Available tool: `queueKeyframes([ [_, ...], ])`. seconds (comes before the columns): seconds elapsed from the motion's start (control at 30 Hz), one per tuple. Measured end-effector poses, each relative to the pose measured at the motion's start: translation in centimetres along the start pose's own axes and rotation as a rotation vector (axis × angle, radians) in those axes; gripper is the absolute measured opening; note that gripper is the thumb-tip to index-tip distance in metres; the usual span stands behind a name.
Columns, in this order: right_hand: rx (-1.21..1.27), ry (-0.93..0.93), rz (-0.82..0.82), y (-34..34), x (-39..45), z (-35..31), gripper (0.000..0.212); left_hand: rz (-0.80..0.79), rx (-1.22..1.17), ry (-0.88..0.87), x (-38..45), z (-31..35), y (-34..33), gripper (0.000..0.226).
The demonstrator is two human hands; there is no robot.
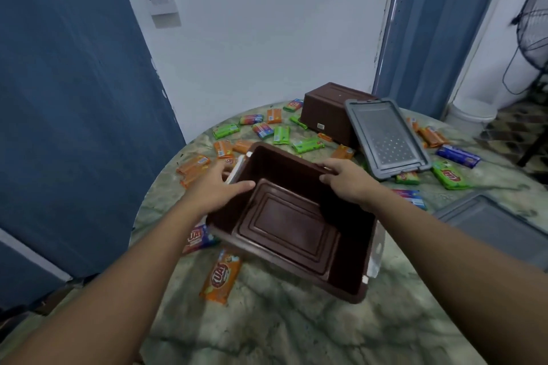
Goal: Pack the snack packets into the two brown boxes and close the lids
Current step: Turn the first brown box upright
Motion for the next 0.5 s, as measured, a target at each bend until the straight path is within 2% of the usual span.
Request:
queueKeyframes([
  [0.03,-0.029,0.033,-0.038,0.1,-0.3,-0.1,0.033,-0.077,0.022,-0.022,-0.2,0.1,-0.4,0.059],
  [0.07,-0.067,0.069,-0.059,0.2,-0.7,-0.3,0.034,-0.079,0.040,-0.036,-0.5,-0.1,-0.9,0.040],
  [0.13,-0.201,0.139,-0.018,0.2,-1.2,-0.2,0.034,0.044,0.027,-0.034,-0.9,-0.7,-2.1,0.014],
  [0.2,-0.394,0.131,0.094,-0.1,-2.0,0.4,0.042,0.146,-0.002,0.032,-1.8,-1.0,-3.4,0.011],
  [0.27,-0.511,0.025,0.218,-0.1,-3.0,1.2,0.061,0.180,-0.052,0.129,-2.2,-2.0,-4.6,0.012],
  [0.37,-0.410,-0.189,0.231,0.2,-4.4,2.9,0.075,0.129,-0.213,0.268,-2.9,-3.7,-5.4,0.018],
  [0.43,-0.246,-0.308,0.131,0.3,-4.9,4.2,0.065,0.075,-0.245,0.310,-3.2,-4.6,-6.0,0.025],
  [0.5,-0.179,-0.346,0.087,0.2,-5.2,5.5,0.042,0.061,-0.227,0.322,-4.1,-4.8,-6.6,0.021],
])
Point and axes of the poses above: each hand's wrist, its own x-axis towards the middle knuckle, its own y-axis out of the back of the hand, z = x × y, the point moved 1 cm from there along x, towards the middle knuckle, and after that the axes turned 4 degrees about y, right-handed, at the moved point
